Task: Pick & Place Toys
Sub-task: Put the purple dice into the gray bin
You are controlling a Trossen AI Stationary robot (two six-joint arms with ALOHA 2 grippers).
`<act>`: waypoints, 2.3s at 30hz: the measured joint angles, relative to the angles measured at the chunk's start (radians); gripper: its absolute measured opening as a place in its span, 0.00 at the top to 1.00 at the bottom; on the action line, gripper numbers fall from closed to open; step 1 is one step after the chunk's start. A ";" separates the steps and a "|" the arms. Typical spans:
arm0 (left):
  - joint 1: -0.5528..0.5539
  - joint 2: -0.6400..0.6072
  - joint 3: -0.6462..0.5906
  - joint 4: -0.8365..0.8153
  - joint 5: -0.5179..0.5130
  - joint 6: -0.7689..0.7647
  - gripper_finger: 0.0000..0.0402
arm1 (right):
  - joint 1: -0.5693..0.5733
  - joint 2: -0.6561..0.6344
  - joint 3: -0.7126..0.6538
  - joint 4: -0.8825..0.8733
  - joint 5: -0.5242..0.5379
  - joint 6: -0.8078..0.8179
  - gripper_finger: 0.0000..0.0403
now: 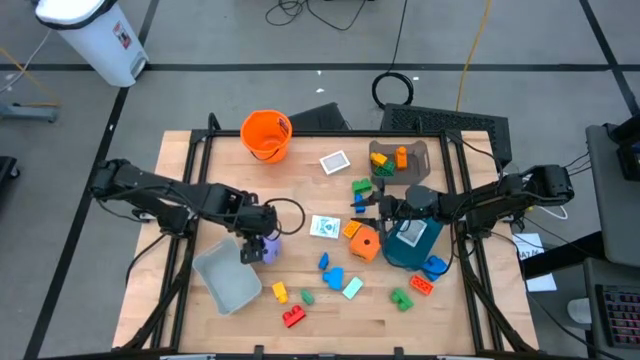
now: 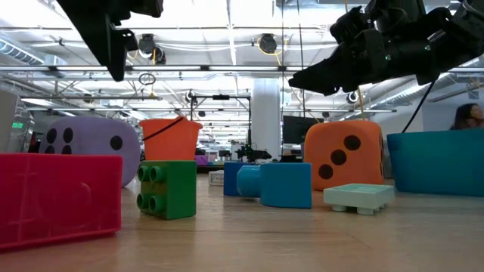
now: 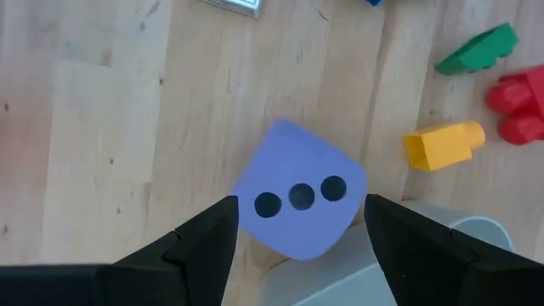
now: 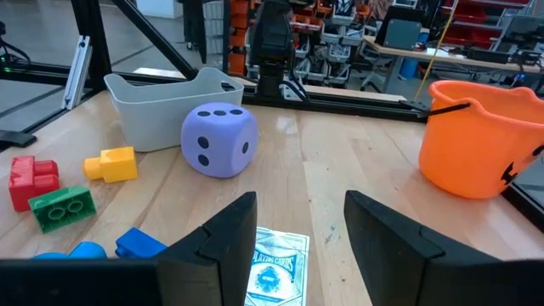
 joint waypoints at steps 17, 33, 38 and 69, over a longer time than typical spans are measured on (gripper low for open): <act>0.031 0.000 0.000 0.007 -0.017 -0.005 0.03 | 0.000 0.000 0.000 -0.001 0.000 0.000 0.58; 0.034 0.000 -0.001 0.309 -0.021 0.090 0.12 | 0.000 0.000 0.000 -0.002 0.000 0.000 0.58; 0.035 0.013 -0.001 0.216 -0.002 0.121 0.12 | 0.000 0.000 0.000 -0.002 0.000 0.000 0.58; 0.027 0.058 -0.089 0.092 -0.054 0.150 0.03 | 0.000 0.000 0.001 -0.022 0.000 -0.016 0.58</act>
